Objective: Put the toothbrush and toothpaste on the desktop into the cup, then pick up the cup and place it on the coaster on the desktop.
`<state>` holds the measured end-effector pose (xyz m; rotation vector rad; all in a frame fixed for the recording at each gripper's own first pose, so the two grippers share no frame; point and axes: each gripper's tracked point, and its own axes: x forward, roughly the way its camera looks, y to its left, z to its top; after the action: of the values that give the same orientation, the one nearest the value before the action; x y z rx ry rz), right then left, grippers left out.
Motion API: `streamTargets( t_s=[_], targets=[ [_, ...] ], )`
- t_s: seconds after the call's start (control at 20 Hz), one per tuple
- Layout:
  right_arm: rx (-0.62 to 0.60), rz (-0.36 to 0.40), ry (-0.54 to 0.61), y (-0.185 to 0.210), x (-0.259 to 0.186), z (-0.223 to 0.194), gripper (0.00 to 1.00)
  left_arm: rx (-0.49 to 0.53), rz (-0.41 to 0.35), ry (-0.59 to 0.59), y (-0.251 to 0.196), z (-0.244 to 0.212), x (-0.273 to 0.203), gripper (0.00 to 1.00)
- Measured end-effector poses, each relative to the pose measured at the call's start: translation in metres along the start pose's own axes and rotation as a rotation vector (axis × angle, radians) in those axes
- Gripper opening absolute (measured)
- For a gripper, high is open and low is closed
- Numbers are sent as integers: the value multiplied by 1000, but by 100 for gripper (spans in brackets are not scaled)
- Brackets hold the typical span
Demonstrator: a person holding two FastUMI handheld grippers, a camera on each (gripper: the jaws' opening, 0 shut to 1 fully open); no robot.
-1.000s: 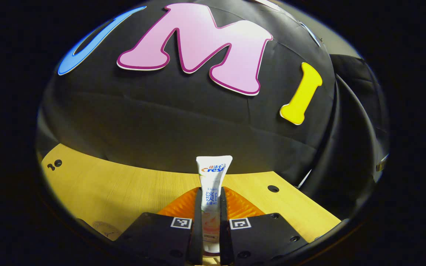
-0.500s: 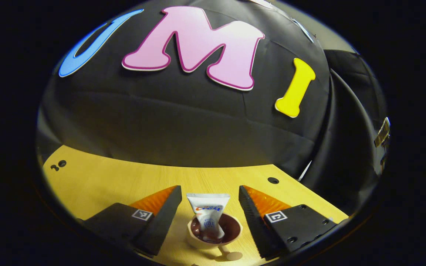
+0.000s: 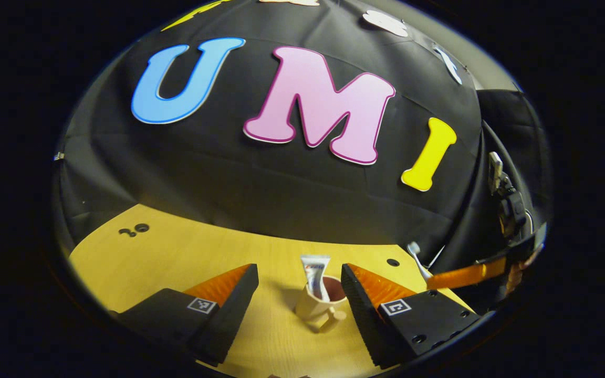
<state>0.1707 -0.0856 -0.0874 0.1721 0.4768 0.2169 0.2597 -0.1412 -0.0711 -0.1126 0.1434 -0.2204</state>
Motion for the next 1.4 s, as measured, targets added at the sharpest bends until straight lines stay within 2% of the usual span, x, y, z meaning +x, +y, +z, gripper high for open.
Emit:
streamTargets(
  t_s=[0.25, 0.45, 0.55, 0.75, 0.9, 1.1, 1.2, 1.4],
  targets=[
    [-32, 50, -134, 21, 43, 33, 7, -85, 14, -26, 5, 14, -53, 98],
    [-21, 119, -248, 37, 68, 55, 7, -140, 59, -64, 20, 20, -66, 98],
    [-39, 121, -311, 39, 79, 68, 7, -149, 94, -58, 30, 14, -70, 98],
    [-18, 129, -345, 41, 110, 76, 7, -173, 122, -18, 38, -6, -75, 97],
    [-51, 116, -365, 38, 132, 71, 7, -175, 160, -2, 48, -20, -77, 98],
    [-77, 136, -379, 42, 157, 58, 7, -256, 141, 28, 40, -40, -69, 98],
    [-94, 122, -370, 40, 167, 49, 7, -287, 119, 36, 33, -44, -63, 98],
    [-130, 119, -381, 41, 167, 38, 7, -285, 81, 50, 19, -50, -52, 98]
  ],
)
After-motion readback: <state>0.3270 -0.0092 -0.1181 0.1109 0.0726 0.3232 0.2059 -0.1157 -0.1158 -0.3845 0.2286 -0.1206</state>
